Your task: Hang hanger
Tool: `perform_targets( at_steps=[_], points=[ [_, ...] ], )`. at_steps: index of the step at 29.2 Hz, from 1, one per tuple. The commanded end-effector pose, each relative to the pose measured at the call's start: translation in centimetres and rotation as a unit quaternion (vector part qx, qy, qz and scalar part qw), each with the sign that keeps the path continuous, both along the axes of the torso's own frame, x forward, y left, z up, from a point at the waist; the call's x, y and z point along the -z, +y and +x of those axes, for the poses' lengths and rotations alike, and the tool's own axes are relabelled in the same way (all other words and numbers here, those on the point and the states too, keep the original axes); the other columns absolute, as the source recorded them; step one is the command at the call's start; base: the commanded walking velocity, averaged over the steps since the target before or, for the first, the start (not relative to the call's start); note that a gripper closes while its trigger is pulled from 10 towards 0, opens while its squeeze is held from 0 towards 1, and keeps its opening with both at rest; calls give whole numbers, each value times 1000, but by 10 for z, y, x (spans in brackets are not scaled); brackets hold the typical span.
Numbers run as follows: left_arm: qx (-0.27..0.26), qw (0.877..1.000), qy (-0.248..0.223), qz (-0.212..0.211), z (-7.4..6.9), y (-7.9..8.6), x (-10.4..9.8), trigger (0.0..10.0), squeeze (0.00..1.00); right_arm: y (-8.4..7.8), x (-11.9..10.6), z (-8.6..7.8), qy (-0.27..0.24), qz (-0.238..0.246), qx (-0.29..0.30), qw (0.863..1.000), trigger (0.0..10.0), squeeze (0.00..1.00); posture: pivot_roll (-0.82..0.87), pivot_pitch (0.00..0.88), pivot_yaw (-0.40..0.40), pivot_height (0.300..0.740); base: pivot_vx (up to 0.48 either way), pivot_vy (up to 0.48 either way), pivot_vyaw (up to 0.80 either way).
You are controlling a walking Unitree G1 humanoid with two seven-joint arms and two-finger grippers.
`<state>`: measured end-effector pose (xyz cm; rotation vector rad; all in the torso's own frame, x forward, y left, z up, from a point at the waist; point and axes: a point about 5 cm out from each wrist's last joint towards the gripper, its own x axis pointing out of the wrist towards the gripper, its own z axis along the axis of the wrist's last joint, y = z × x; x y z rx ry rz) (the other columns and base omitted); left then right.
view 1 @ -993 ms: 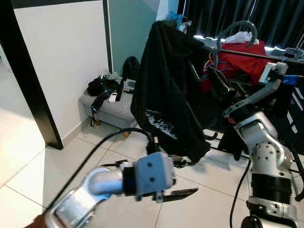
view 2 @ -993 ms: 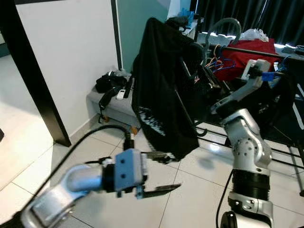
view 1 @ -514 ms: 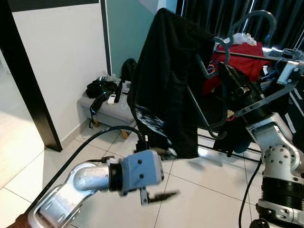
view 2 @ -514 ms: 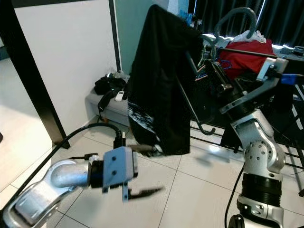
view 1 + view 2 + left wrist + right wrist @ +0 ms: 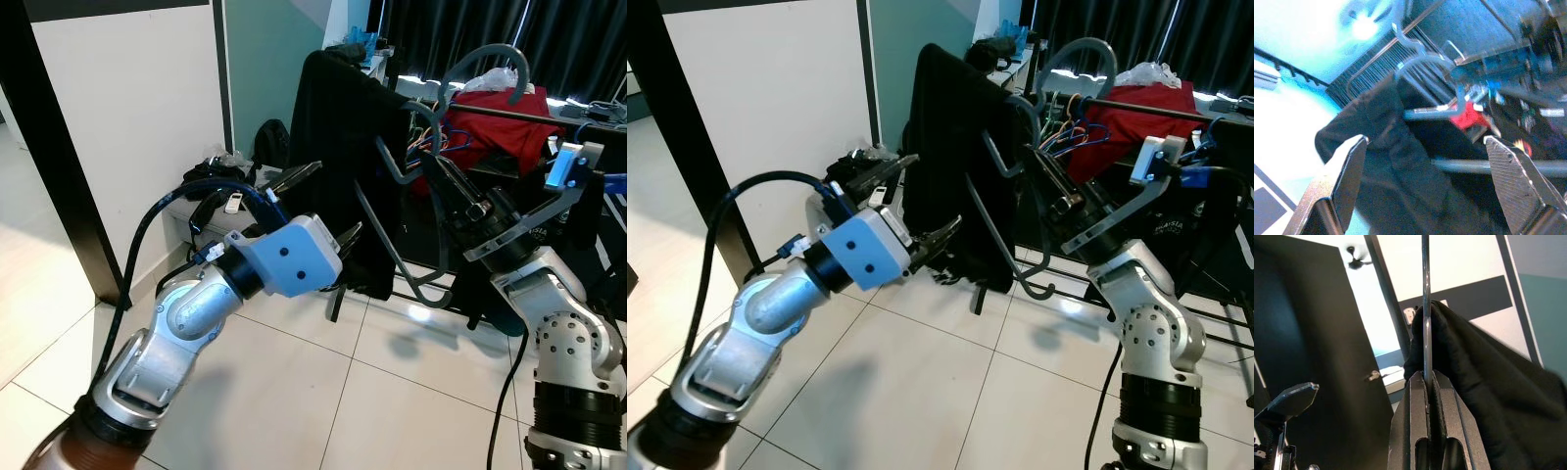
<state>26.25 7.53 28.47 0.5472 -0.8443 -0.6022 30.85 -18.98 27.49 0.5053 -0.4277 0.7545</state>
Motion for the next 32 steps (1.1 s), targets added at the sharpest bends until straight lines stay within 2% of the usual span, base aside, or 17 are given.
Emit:
perform_targets(
  at_steps=[1, 3, 4, 5, 6, 7, 8, 9, 12, 21, 27, 28, 31, 32],
  points=[
    [-12, 998, 32, -53, 7, 7, 1, 10000, 0, 2, -16, -7, -41, 15, -15, 999, 10000, 0, -16, 0, -63, 740, 0, 0, 0],
    [-15, 997, 39, -66, 8, 7, 1, 10000, 0, 2, -16, -8, -41, 16, -17, 999, 10000, 0, -16, 0, -63, 740, 0, 0, 0],
    [-30, 991, 80, -108, 15, 9, 2, 10000, 0, 5, -16, -9, -41, 17, -28, 999, 10000, 0, -17, 0, -62, 740, 0, 0, 0],
    [-30, 991, 80, -108, 15, 9, 2, 10000, 0, 5, -16, -9, -41, 17, -28, 999, 10000, 0, -17, 0, -62, 740, 0, 0, 0],
    [-41, 984, 108, -132, 19, 10, 4, 10000, 0, 7, -15, -11, -41, 17, -35, 998, 10000, 0, -17, 0, -62, 740, 0, 0, 0],
    [-79, 948, 198, -235, 29, 10, 12, 10000, 0, 15, -12, -14, -41, 13, -51, 998, 10000, 0, -13, 0, -57, 740, 0, 0, 0],
    [-79, 948, 198, -235, 29, 10, 12, 10000, 0, 15, -12, -14, -41, 13, -51, 998, 10000, 0, -13, 0, -57, 740, 0, 0, 0],
    [-87, 938, 216, -257, 31, 10, 15, 10000, 0, 16, -11, -15, -41, 12, -54, 998, 10000, 0, -13, 0, -57, 740, 0, 0, 0],
    [-77, 927, 236, -282, 27, -6, 16, 10000, 0, 24, -6, -16, -36, 16, -63, 997, 10000, 0, -6, 0, -57, 740, 0, 0, 0],
    [-79, 931, 227, -274, 25, -10, 12, 10000, 0, 27, -5, -15, -32, 20, -64, 997, 10000, 0, -3, 0, -60, 740, 0, 0, 0],
    [-112, 939, 220, -238, 25, -11, 13, 10000, 0, 29, -8, -14, -34, 28, -65, 997, 10000, 0, -6, 0, -60, 740, 0, 0, 0],
    [-124, 942, 214, -229, 26, -9, 15, 6039, 0, 30, -9, -15, -35, 29, -65, 997, 10000, 0, -10, 0, -58, 740, 0, 0, 0],
    [-135, 944, 207, -219, 27, -6, 16, 6039, 0, 30, -9, -16, -35, 30, -66, 997, 10000, 0, -10, 0, -58, 740, 0, 0, 0],
    [-139, 944, 204, -220, 29, -4, 16, 0, 0, 31, -9, -16, -36, 30, -67, 997, 10000, 0, -12, 0, -57, 740, 0, 0, 0]
  ],
)
